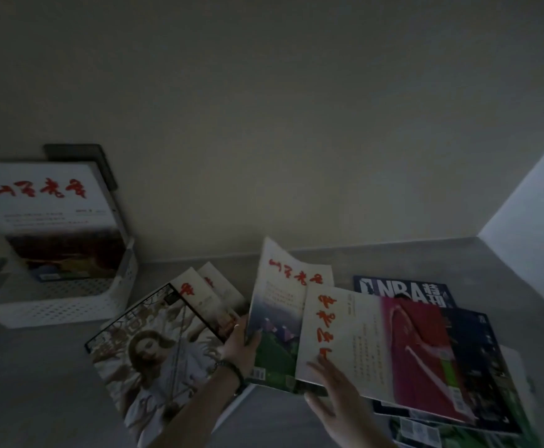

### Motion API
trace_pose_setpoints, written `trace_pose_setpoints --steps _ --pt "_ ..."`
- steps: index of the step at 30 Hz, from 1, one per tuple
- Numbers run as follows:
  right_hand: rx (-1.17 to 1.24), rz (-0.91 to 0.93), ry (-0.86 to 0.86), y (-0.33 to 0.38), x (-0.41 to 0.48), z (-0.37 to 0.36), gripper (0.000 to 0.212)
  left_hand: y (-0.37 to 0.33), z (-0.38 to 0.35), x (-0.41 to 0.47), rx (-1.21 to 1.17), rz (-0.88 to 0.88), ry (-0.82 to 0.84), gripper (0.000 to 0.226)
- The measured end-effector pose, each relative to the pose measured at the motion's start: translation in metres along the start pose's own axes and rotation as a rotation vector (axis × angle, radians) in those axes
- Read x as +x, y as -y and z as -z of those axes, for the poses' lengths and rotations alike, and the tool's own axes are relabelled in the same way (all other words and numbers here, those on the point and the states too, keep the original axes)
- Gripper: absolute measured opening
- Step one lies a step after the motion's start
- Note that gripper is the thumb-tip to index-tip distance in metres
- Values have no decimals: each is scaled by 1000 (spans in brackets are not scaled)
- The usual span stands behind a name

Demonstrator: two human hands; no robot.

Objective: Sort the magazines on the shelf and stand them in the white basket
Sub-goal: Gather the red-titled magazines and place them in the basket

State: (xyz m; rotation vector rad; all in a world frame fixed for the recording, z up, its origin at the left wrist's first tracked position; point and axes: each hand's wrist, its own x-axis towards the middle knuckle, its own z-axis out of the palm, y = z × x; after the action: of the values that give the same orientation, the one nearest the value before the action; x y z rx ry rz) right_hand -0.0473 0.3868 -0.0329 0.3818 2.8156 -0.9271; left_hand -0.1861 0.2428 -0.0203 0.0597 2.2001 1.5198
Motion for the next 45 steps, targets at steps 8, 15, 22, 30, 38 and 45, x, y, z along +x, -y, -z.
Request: trace_pose_setpoints --steps 8,15,22,30,38,45 --pt "761 -109 -267 32 32 62 64 -30 77 -39 -343 -295 -147 38" --pt "890 69 -185 127 68 71 17 -33 160 -64 -354 -434 -290 41" --pt "961 60 -292 189 86 36 13 -23 227 -67 -311 -417 -331 30" --pt "568 -184 -402 161 72 -11 16 29 197 -52 -230 -43 -188 33" --pt "356 -480 -331 92 47 -41 40 57 142 -35 196 188 -32 55" --pt "201 -391 -450 89 52 -40 35 50 107 -23 543 -18 5 60"
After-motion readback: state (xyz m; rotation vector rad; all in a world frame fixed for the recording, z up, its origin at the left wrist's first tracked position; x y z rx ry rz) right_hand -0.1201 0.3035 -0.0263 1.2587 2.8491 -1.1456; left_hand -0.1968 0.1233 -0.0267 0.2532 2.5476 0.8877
